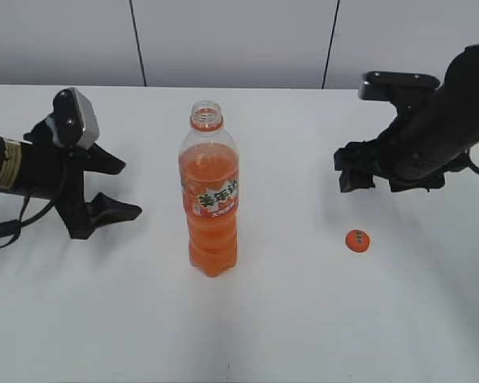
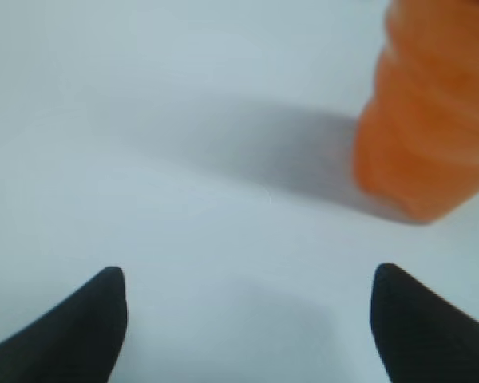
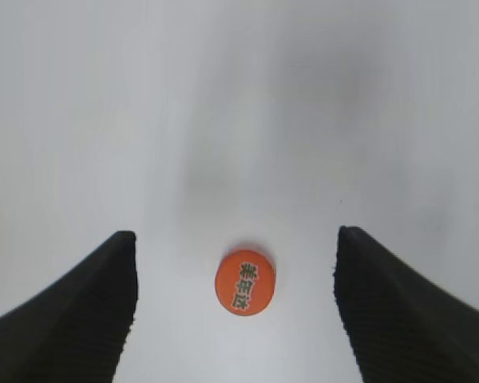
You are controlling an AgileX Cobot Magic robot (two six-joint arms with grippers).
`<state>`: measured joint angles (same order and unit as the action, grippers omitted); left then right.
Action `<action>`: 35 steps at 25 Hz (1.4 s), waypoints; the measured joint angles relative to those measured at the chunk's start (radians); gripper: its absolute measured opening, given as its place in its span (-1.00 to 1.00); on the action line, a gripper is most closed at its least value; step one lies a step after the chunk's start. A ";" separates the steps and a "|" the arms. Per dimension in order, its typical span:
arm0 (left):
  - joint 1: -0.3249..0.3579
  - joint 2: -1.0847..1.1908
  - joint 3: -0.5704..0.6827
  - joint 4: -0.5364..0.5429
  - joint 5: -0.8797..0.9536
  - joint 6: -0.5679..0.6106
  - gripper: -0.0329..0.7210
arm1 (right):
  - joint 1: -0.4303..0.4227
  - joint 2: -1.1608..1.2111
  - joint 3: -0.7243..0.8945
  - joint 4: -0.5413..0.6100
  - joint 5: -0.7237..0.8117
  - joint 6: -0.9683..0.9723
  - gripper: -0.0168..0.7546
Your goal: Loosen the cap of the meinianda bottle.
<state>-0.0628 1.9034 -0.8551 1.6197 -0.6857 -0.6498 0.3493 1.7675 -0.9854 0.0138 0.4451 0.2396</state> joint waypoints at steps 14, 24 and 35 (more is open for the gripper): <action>0.003 -0.105 -0.102 -0.515 0.834 -0.012 0.58 | 0.000 -0.079 -0.190 -0.267 0.038 0.000 0.53; 0.003 -0.136 -0.292 -0.976 1.153 0.310 0.58 | -0.031 -0.085 -0.458 -0.371 0.333 0.000 0.53; 0.027 -0.136 -0.670 -1.402 1.685 0.731 0.58 | -0.054 -0.086 -0.787 -0.311 0.652 -0.081 0.53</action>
<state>-0.0357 1.7673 -1.5254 0.2174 0.9992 0.0815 0.2950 1.6814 -1.7724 -0.2968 1.0970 0.1587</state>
